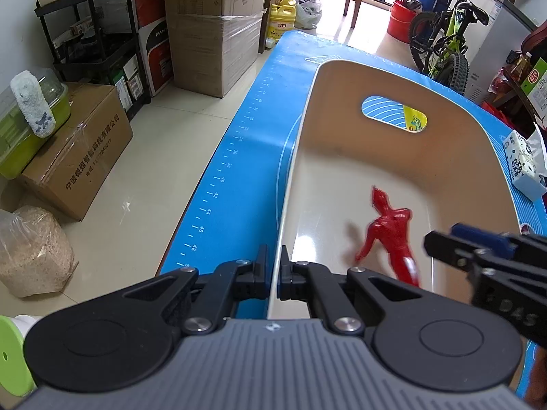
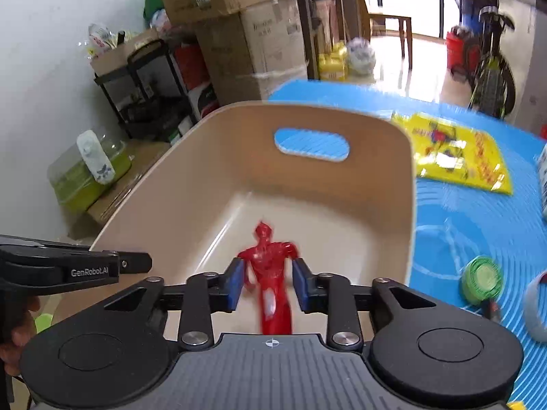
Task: Organize rigid objects
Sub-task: 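Carry the red figure into the basket and open the right tool, then move the right tool back over the mat toward the clear tape roll, then grasp the clear tape roll by its edge with the right tool, then carry the tape roll into the basket and open the right tool, then move the right tool to the white pill bottle and grasp it, then carry the white pill bottle into the basket and release it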
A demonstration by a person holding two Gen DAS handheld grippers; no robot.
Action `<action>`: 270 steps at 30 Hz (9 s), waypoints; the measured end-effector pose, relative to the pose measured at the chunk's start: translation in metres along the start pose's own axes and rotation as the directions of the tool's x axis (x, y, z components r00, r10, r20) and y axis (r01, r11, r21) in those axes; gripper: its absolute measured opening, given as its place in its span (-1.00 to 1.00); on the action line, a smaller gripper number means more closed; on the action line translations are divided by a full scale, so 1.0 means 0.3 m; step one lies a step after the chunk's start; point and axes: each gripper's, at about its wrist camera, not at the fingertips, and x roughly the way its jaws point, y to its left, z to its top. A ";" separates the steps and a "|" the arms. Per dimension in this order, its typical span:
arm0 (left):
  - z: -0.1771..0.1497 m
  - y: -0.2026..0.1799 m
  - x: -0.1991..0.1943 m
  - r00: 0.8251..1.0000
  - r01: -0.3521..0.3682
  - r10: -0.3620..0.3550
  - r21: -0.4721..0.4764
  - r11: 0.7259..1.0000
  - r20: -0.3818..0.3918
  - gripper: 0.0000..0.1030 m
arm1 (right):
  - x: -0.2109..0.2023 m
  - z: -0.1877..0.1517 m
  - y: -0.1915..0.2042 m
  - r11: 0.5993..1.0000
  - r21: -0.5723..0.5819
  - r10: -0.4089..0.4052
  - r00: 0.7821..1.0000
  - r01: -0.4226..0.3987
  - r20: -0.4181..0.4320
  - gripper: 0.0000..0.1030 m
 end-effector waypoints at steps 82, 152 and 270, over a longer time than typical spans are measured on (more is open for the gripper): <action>0.001 0.001 0.005 1.000 -0.005 0.005 0.002 1.000 -0.003 -0.89 | 0.027 -0.187 -0.685 0.924 0.075 -0.368 0.925 0.375 -0.091 -0.09; 0.001 -0.005 0.007 1.000 -0.011 0.011 0.008 1.000 -0.002 -0.89 | 0.053 -0.037 0.057 0.997 -0.041 0.066 0.991 -0.071 -0.114 -0.38; -0.003 -0.021 0.007 1.000 -0.025 0.025 0.019 1.000 0.000 -0.89 | 0.020 -0.022 0.070 0.988 -0.119 -0.098 0.995 0.098 0.002 -0.21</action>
